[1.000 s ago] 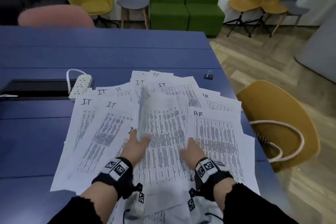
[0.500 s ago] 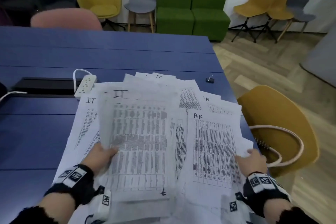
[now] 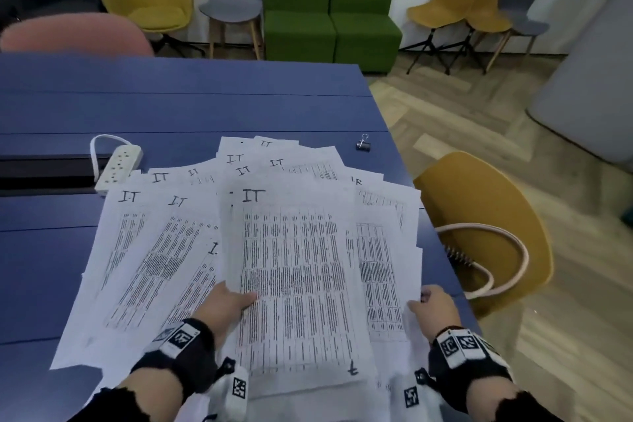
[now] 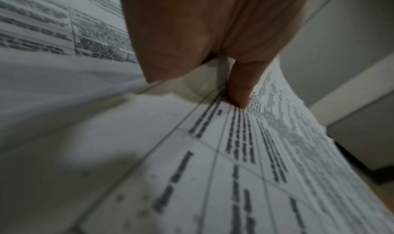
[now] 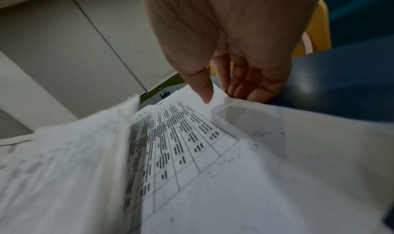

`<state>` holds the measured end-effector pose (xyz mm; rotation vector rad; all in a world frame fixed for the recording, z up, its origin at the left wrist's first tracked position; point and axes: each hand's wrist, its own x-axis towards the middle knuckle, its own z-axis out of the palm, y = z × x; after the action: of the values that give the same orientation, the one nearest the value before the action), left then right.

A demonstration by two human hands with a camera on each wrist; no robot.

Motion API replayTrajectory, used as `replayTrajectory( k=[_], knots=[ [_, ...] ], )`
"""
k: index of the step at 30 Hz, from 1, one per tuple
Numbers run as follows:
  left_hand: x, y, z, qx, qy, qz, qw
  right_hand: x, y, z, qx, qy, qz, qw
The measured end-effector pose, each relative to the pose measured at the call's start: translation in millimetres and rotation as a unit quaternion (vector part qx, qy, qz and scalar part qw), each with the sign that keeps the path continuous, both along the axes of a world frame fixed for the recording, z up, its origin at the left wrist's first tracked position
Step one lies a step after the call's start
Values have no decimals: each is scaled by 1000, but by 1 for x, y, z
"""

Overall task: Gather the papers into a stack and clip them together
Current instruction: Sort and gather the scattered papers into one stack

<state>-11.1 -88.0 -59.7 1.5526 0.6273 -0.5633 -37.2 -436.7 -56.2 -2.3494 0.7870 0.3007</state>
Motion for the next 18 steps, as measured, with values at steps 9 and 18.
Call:
replayTrajectory(
  k=[9, 18],
  knots=[
    [13, -13, 6, 79, -35, -45, 995, 4, -2, -9, 55, 18, 11, 998],
    [32, -54, 21, 16, 23, -71, 997, 10, 6, -13, 89, -7, -85, 992]
  ],
)
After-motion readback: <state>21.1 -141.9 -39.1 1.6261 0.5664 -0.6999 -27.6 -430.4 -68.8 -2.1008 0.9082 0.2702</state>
